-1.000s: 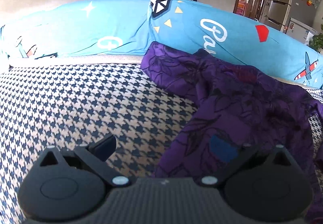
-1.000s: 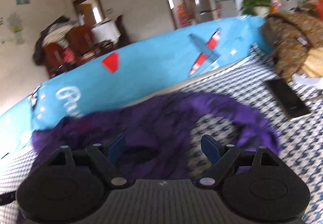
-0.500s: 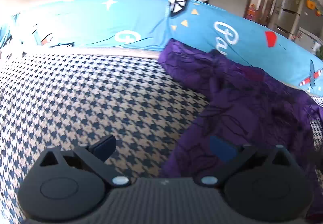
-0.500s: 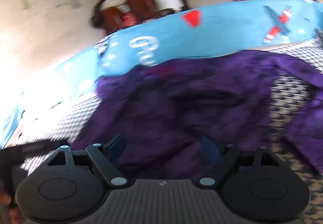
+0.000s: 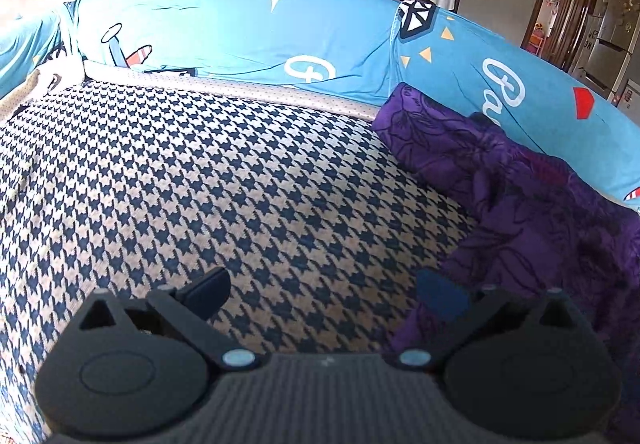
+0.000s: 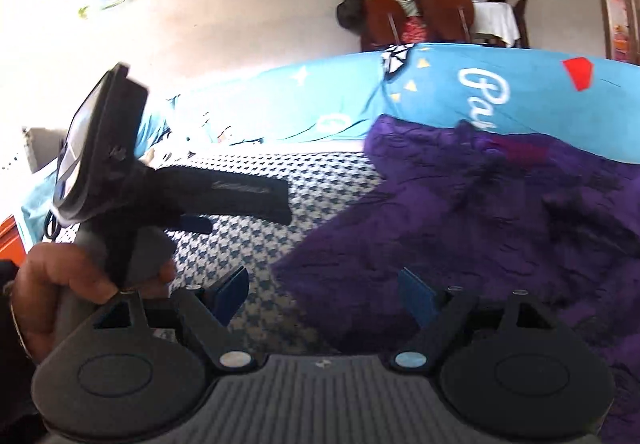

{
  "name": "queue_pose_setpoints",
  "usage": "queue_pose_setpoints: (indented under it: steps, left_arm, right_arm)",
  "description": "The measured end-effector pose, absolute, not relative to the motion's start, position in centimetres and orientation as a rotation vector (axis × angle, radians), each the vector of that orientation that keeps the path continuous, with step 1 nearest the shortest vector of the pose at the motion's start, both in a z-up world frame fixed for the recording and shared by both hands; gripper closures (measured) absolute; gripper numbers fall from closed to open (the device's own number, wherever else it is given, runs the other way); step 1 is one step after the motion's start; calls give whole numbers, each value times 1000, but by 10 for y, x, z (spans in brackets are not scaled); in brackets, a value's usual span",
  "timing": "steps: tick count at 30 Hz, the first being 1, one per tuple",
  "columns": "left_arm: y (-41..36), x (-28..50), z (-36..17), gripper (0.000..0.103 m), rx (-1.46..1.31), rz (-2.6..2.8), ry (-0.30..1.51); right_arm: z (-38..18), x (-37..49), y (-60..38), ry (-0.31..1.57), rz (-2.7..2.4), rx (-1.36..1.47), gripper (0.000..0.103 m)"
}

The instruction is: Fold clothes

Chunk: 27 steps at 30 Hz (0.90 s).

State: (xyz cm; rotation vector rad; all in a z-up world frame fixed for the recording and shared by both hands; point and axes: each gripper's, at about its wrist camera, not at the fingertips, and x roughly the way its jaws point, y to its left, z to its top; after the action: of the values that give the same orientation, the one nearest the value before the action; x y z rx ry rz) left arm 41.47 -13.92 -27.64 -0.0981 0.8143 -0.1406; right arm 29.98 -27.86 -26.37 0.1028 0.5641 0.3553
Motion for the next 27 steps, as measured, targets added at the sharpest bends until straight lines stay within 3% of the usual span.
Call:
queue_pose_setpoints:
  steps: [12,27]
  left_arm:
    - [-119,414,-270,0,-128,-120,808]
    - [-98,409,-265,0,-178,-131,814]
  right_arm:
    - [-287,326,-241,617,415,35,20]
    - [-337,368,-205,612,231,-277,21]
